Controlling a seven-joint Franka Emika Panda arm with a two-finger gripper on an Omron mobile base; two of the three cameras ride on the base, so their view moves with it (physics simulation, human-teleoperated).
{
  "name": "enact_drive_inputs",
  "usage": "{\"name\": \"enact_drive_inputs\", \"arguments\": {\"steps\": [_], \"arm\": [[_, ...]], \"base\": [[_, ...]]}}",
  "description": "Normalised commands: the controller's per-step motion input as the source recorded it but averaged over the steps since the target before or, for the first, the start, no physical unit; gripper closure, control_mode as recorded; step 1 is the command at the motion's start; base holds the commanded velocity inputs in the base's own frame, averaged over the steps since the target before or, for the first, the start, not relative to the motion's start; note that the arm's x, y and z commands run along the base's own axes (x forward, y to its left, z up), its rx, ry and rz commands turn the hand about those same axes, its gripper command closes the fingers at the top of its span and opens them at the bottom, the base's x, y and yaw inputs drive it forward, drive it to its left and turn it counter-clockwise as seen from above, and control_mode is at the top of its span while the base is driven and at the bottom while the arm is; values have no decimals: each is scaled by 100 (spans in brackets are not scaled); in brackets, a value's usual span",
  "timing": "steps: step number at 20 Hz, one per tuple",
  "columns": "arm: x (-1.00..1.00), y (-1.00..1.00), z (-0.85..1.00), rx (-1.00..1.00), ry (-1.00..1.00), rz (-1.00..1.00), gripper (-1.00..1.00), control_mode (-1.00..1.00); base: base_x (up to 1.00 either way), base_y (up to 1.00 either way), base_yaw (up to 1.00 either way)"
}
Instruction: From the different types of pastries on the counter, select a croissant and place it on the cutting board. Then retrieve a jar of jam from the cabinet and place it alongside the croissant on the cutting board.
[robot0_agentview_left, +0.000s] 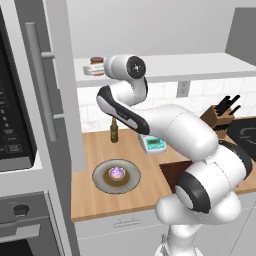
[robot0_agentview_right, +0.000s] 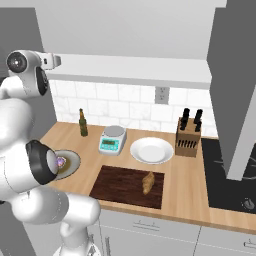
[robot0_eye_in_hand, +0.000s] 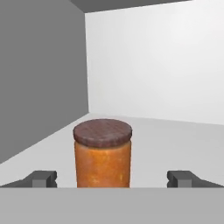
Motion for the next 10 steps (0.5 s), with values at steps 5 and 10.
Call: {"name": "enact_drive_inputs", "arguments": {"steps": [5,10], "arm": [[15,13,-3,0,0,0,-100,-100],[11,13,-3,0,0,0,-100,-100]], "base": [[0,0,0],[0,0,0]]}}
